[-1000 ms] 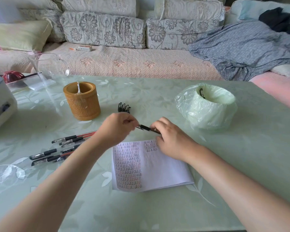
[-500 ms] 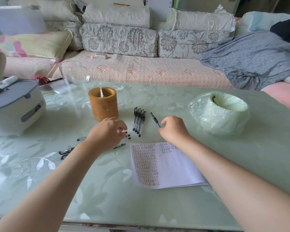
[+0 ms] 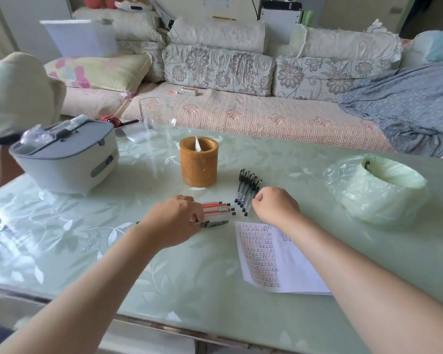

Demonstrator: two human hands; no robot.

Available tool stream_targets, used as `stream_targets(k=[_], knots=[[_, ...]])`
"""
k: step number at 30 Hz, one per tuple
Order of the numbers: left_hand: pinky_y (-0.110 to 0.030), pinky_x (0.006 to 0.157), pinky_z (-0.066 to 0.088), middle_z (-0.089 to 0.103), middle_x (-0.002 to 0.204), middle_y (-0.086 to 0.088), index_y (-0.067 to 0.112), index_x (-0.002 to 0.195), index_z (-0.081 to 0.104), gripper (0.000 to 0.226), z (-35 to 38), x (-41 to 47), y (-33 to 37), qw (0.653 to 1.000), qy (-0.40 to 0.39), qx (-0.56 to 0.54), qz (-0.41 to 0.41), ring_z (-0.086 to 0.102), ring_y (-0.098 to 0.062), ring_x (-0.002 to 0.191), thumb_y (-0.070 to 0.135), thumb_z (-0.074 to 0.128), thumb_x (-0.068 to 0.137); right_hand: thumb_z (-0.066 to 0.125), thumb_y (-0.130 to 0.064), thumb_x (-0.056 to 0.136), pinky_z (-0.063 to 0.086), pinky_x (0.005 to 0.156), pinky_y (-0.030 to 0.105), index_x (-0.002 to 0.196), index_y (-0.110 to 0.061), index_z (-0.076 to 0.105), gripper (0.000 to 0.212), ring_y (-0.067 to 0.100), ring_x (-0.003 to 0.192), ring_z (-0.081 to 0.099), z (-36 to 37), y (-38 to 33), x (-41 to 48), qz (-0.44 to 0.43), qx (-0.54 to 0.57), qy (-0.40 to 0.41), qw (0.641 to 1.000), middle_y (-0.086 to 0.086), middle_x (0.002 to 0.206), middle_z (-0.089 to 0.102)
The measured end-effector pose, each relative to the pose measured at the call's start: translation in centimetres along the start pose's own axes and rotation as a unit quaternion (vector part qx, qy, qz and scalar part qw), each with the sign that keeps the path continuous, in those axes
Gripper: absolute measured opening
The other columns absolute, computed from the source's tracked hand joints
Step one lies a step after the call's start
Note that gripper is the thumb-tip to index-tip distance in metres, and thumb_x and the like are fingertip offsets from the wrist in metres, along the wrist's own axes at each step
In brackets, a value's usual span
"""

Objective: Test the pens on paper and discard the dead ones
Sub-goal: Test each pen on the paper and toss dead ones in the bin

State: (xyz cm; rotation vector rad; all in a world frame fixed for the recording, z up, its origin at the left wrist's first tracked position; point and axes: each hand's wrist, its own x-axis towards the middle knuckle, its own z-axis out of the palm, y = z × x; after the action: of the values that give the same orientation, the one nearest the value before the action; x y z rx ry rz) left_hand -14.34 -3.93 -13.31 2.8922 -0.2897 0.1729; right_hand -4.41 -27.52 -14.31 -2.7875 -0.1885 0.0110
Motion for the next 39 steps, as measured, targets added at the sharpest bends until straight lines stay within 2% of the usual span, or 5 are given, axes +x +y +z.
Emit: stream_targets(k=[4, 11, 20, 27, 39], knots=[[-0.030, 0.073, 0.047, 0.059, 0.097, 0.008, 0.029, 0.102, 0.065, 0.015, -0.5, -0.4, -0.5, 0.999, 0.043, -0.001, -0.017, 0.054, -0.016, 0.096, 0.030, 0.062, 0.087, 0.049, -0.026, 0.093, 0.045, 0.072, 0.031, 0.103, -0.021, 0.064, 0.020, 0.027, 0.095, 0.062, -0.2, -2.1, -1.1, -0.080, -0.035, 0.050, 0.995, 0.000, 0.107, 0.063], [-0.028, 0.070, 0.044, 0.060, 0.103, 0.008, 0.031, 0.106, 0.065, 0.018, -0.7, -1.1, -1.5, 0.998, 0.025, 0.021, -0.048, 0.054, -0.015, 0.098, 0.028, 0.056, 0.090, 0.055, -0.028, 0.095, 0.044, 0.080, 0.030, 0.105, -0.033, 0.069, 0.017, 0.019, 0.102, 0.061, 1.1, -6.1, -2.9, -0.283, -0.062, -0.006, 0.957, -0.009, 0.111, 0.063], [-0.025, 0.062, 0.038, 0.061, 0.099, 0.005, 0.030, 0.101, 0.068, 0.021, -0.6, -1.1, -1.5, 0.998, 0.001, 0.015, -0.064, 0.058, -0.018, 0.089, 0.020, 0.053, 0.089, 0.057, -0.036, 0.095, 0.045, 0.088, 0.033, 0.107, -0.030, 0.067, 0.016, 0.020, 0.111, 0.056, 1.4, -6.5, -2.9, -0.293, -0.123, -0.003, 0.948, -0.005, 0.112, 0.063], [-0.030, 0.070, 0.050, 0.060, 0.099, 0.003, 0.027, 0.104, 0.066, 0.017, -0.9, -1.0, -1.4, 0.998, -0.005, 0.005, -0.069, 0.058, -0.019, 0.088, 0.027, 0.062, 0.087, 0.054, -0.031, 0.098, 0.038, 0.090, 0.034, 0.105, -0.022, 0.063, 0.015, 0.022, 0.108, 0.051, 1.5, -6.4, -3.1, -0.322, -0.165, 0.023, 0.932, -0.001, 0.109, 0.059], [-0.037, 0.070, 0.054, 0.068, 0.094, 0.005, 0.025, 0.098, 0.069, 0.015, -2.8, 0.0, 1.5, 0.993, 0.078, -0.070, -0.049, 0.061, -0.017, 0.079, 0.029, 0.055, 0.095, 0.040, -0.022, 0.101, 0.045, 0.092, 0.039, 0.118, -0.018, 0.054, 0.022, 0.022, 0.107, 0.057, -2.0, -5.4, -4.9, -0.279, 0.001, -0.034, 0.960, 0.002, 0.117, 0.061]])
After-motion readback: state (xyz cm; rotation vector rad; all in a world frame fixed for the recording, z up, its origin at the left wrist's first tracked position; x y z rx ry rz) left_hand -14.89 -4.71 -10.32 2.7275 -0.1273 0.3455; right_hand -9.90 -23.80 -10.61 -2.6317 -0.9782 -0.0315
